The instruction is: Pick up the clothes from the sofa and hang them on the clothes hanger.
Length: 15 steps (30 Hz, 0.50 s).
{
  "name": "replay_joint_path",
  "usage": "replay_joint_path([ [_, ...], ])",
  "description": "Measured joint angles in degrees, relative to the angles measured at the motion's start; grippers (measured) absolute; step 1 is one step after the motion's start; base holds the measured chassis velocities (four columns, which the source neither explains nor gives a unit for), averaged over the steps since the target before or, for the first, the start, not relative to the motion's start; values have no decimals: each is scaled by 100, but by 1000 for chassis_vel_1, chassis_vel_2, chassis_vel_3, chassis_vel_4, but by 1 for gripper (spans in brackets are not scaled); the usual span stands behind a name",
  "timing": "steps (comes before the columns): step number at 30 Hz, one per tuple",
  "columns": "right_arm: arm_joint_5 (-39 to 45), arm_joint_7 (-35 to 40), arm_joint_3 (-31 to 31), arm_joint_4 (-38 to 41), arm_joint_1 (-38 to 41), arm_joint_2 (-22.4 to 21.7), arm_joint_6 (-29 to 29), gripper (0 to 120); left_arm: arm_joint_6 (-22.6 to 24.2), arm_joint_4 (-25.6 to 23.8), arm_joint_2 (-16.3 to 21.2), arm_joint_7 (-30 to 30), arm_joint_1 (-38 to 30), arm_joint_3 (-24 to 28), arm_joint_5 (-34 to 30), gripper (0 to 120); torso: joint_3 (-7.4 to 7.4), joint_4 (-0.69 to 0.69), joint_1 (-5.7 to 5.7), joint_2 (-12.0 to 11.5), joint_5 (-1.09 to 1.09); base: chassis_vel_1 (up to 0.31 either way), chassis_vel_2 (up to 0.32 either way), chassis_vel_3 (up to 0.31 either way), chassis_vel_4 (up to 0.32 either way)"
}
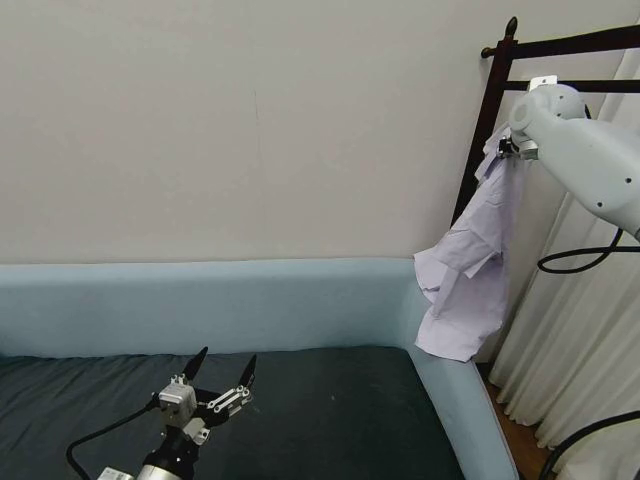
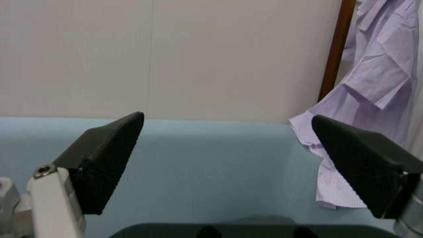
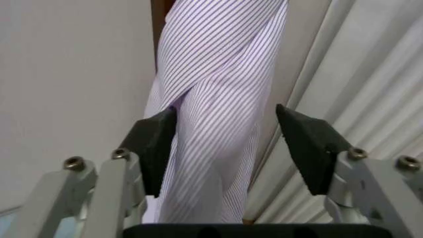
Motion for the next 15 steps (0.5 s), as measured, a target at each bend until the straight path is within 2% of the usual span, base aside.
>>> replay_joint_path([
  [1,0,0,0,0,0,0,0,63,0,0,0,0,0,0,0,100,0,0,0,0,0,0,0,0,0],
  [4,258,139,124,831,-121,-399,1,79,2,0,-18,-15,-5,5,9,100,0,-3,0,0,1,0,0,0,0],
  [6,296,161,166,986,-155,-471,1,80,3,-1,-22,-20,-6,7,10,100,0,-2,0,0,1,0,0,0,0],
  [8,416,332,688,2090,-573,-923,15,92,8,-7,-67,-45,13,34,72,100,0,-1,0,0,0,0,0,0,0],
  [9,437,333,878,2403,-751,-1063,34,95,-6,-6,-90,-44,33,38,109,100,0,1,0,0,0,0,0,0,0],
  [10,437,333,878,2403,-751,-1063,34,95,-6,-6,-90,-44,33,38,109,100,0,1,0,0,0,0,0,0,0],
  [12,573,192,1514,3470,-1527,-1527,270,99,-71,21,-169,-35,97,40,159,100,-1,-4,-1,0,3,0,0,0,0],
  [13,573,192,1514,3470,-1527,-1527,270,99,-71,21,-169,-35,97,40,159,100,-1,-4,-1,0,3,0,0,0,0],
  [15,611,59,2067,4103,-2182,-1752,468,100,-109,41,-247,-32,145,46,174,100,0,-2,-1,0,3,0,0,0,0],
])
